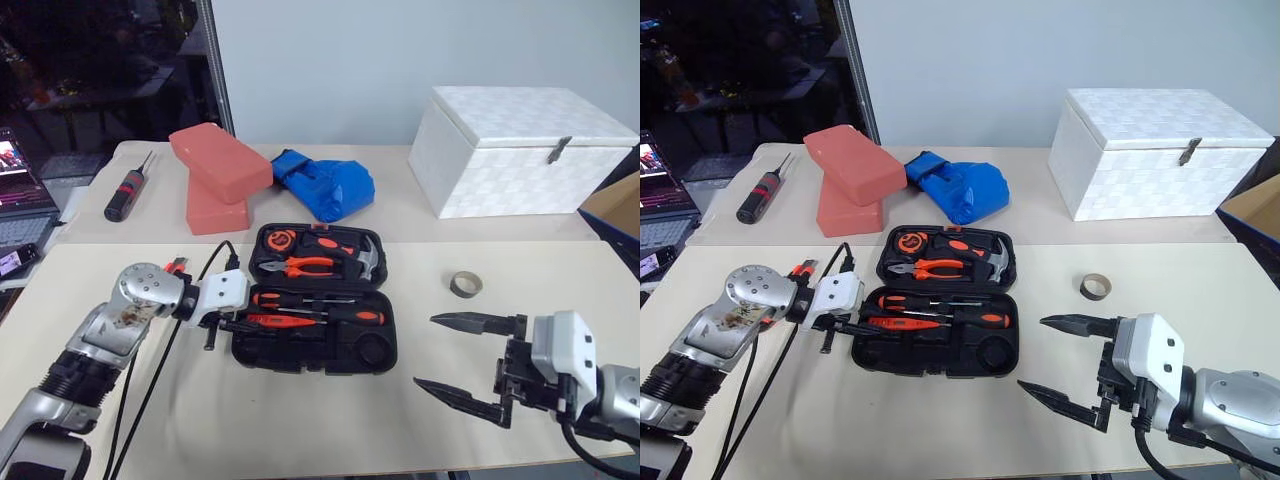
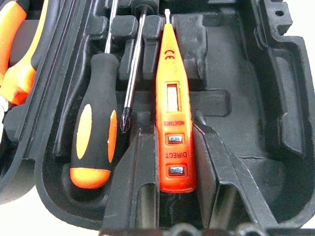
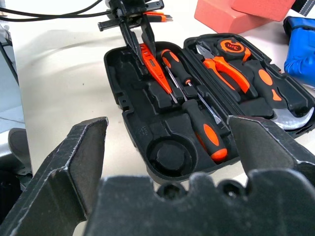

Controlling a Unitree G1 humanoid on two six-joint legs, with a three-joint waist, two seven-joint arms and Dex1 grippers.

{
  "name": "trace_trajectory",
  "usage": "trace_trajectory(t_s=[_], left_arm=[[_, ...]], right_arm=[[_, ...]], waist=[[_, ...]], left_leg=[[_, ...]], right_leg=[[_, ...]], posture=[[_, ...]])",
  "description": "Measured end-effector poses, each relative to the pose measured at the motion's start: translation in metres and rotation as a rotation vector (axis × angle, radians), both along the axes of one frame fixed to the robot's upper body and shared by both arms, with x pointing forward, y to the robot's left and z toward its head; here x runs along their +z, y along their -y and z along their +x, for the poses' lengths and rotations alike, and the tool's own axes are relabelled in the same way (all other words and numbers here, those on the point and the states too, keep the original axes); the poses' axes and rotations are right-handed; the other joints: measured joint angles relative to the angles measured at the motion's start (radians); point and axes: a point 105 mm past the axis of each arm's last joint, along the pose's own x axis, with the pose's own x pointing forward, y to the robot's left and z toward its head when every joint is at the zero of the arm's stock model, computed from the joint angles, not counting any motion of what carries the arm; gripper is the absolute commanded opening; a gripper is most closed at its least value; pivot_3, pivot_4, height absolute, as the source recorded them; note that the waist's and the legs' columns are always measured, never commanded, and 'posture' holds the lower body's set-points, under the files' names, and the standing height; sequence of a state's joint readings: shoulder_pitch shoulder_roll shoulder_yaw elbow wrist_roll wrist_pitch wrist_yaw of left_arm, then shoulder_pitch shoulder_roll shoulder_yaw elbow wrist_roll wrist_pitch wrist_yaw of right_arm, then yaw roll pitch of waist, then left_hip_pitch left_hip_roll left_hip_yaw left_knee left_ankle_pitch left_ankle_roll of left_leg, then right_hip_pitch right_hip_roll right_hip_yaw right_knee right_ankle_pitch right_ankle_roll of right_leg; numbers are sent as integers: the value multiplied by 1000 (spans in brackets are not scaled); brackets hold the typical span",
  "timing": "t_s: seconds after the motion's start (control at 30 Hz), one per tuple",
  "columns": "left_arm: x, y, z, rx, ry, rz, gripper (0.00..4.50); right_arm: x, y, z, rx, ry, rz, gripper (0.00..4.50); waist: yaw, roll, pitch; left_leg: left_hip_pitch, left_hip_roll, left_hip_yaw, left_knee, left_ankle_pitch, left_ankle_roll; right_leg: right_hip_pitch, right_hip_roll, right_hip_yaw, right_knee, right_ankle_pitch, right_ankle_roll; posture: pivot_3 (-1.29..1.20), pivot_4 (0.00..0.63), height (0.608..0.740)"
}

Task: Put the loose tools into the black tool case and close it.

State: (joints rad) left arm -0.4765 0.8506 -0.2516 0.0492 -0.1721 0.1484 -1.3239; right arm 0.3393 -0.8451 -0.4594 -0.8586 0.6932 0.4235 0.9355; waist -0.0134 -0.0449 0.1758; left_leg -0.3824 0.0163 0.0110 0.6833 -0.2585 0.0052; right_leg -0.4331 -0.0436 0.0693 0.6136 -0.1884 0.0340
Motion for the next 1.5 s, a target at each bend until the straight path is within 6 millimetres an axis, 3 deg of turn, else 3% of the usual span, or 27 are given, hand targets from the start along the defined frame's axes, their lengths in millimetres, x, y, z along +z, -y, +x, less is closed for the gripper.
trace_trajectory(t_s=[0.03, 0.17, 0.27, 0.4, 0.43, 0.53, 0.7, 0.93, 1.17, 1.5], left_arm=[[1, -1, 1, 7, -2, -2, 2381], [9, -4, -2, 38, -61, -81, 2381], [21, -3, -11, 47, -118, -188, 1715], [34, 6, -14, 108, -169, -319, 168], [35, 10, -13, 122, -176, -346, 33], [26, 20, -16, 184, -197, -391, 33], [6, 21, -29, 229, -240, -371, 33], [-10, 23, -20, 329, -250, -363, 33], [-12, 34, 0, 449, -319, -393, 33], [-14, 34, 4, 503, -328, -347, 33]], right_arm=[[0, 0, 0, -2, 0, -1, 4500], [-2, 1, -2, -7, -12, -2, 4500], [-2, 1, -1, -8, -10, -2, 4500], [-1, -1, 0, 0, -1, 2, 4500], [0, -1, 1, 4, 2, 3, 4500], [0, -2, 2, 5, 5, 5, 4500], [0, -1, 1, 6, 2, 4, 4500], [0, -1, 1, 5, 1, 4, 4500], [-1, -1, 1, 1, -1, 4, 4500], [-2, 0, 1, -3, -8, 5, 4500]], waist=[[-1, 0, 0], [-4, 0, 0], [-3, 0, 0], [2, 0, 0], [3, 0, 0], [1, 0, 0], [-3, 0, 0], [3, 0, 0], [1, 0, 0], [-2, 2, -2]], left_leg=[[0, 0, 0, 0, 0, 0], [-1, 0, 0, 0, 0, 0], [-2, 0, 0, 0, 0, 0], [-1, 0, -1, 1, 0, 0], [-1, 0, -1, 1, 0, 0], [-1, 0, -1, 1, 0, 0], [0, 0, -1, 1, 0, 0], [5, 0, -1, 1, 1, 0], [8, 0, -2, 1, 1, 0], [13, 0, -1, 1, 0, 0]], right_leg=[[0, 0, 0, 0, 0, 0], [-1, 0, 0, 0, 0, 0], [-2, 0, 0, 0, 0, 0], [-1, 0, 0, 1, 0, 0], [-1, 0, 0, 1, 0, 0], [0, 0, 0, 0, 0, 1], [0, 0, 0, 1, 0, 0], [6, 0, 0, -1, 1, 0], [9, 0, 0, -1, 1, 0], [12, 0, 1, 0, -3, -6]], posture=[[0, 150, 740], [0, 150, 740], [0, 150, 740], [0, 150, 740], [0, 150, 740], [0, 150, 740], [0, 150, 740], [0, 150, 740], [0, 150, 740], [0, 150, 740]])
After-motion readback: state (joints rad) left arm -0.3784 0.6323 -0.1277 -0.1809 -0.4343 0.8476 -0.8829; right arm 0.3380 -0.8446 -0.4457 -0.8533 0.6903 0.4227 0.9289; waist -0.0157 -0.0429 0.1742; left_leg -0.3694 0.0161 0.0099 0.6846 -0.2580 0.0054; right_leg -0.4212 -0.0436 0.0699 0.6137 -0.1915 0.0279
